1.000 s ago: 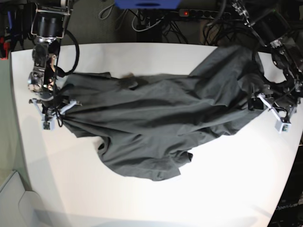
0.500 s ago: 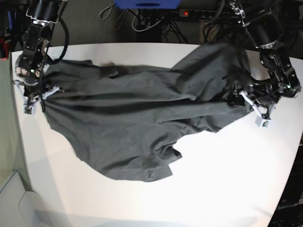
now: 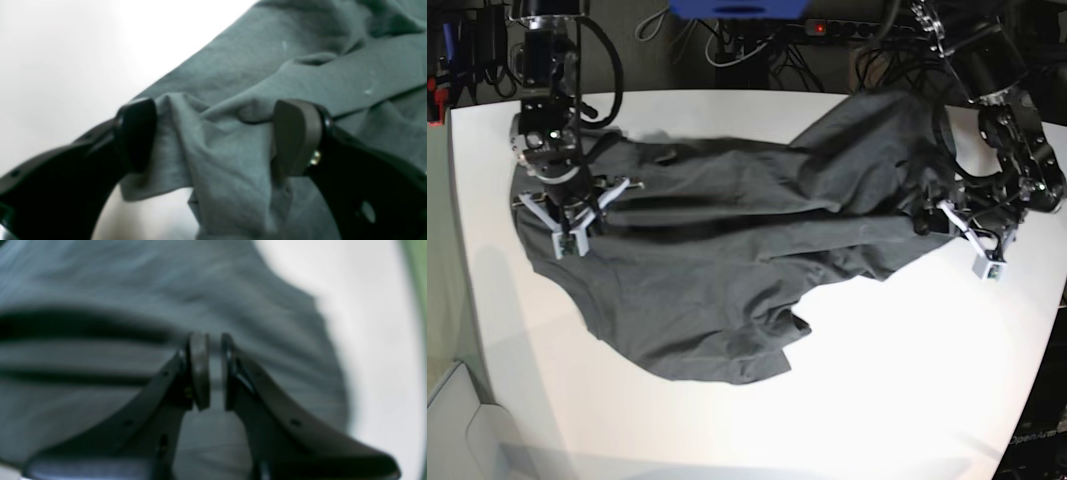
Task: Layout the t-shirt on the table in an organized manner, then fold the t-shirt properly
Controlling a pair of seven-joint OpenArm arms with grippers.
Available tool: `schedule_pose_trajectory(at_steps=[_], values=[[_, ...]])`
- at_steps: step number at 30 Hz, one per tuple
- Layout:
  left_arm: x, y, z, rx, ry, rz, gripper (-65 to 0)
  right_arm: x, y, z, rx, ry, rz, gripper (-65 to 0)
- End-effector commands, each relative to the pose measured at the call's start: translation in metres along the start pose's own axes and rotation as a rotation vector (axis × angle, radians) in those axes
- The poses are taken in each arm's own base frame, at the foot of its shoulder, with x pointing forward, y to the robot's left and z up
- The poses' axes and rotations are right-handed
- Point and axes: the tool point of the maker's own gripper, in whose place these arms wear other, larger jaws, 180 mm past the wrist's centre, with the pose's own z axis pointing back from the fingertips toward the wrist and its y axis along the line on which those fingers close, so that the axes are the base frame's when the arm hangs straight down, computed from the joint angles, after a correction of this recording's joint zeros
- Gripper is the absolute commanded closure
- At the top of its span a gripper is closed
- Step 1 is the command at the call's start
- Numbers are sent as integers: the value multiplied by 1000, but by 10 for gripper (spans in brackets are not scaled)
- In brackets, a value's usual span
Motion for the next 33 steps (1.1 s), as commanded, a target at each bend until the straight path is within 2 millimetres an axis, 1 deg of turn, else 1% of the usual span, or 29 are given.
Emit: schedule_pose_trajectory(at_steps=[1,3,5,8,11,12,13,15,17,18,19,22,25,29,33], values=[[18,2,1,-5,-47,-2,-535,-6,3,-4,7,14,8,-58],[9,1,-8,-26,-22,30,-535,-20,14,-14,38,59,15,-57],[7,-1,-16,-47,-25,55,-534,-37,18,-20,51,107,15,-56],[0,-3,-26,-69,-23,92,-530,-41,19,-25,54,124,13,-56],[7,-4,-30,-81,-34,102,-519,-43,17,-25,51,127,18,-56],[12,-3,-29,-81,-45,101,-486,-43,17,-25,52,127,18,-57],[19,-1,-28,-77,-62,98,-430,-43,17,-25,52,127,18,-57],[31,2,-26,-73,-90,91,-281,-43,17,-25,51,127,18,-58],[47,10,-21,-56,-124,76,-109,-43,16,-25,50,129,17,-58],[54,12,-20,-53,-145,75,-47,-44,16,-25,50,130,17,-58],[62,15,-18,-48,-163,73,0,-44,17,-25,52,130,17,-58],[80,28,-20,-6,-176,51,-15,-46,18,-24,53,133,18,-58],[98,37,-22,40,-195,20,-3,-48,18,-24,53,138,17,-58],[136,42,-17,82,-249,-24,-3,-47,17,-22,50,138,16,-57],[177,48,-4,120,-323,-61,-3,-45,15,-22,47,132,18,-57]])
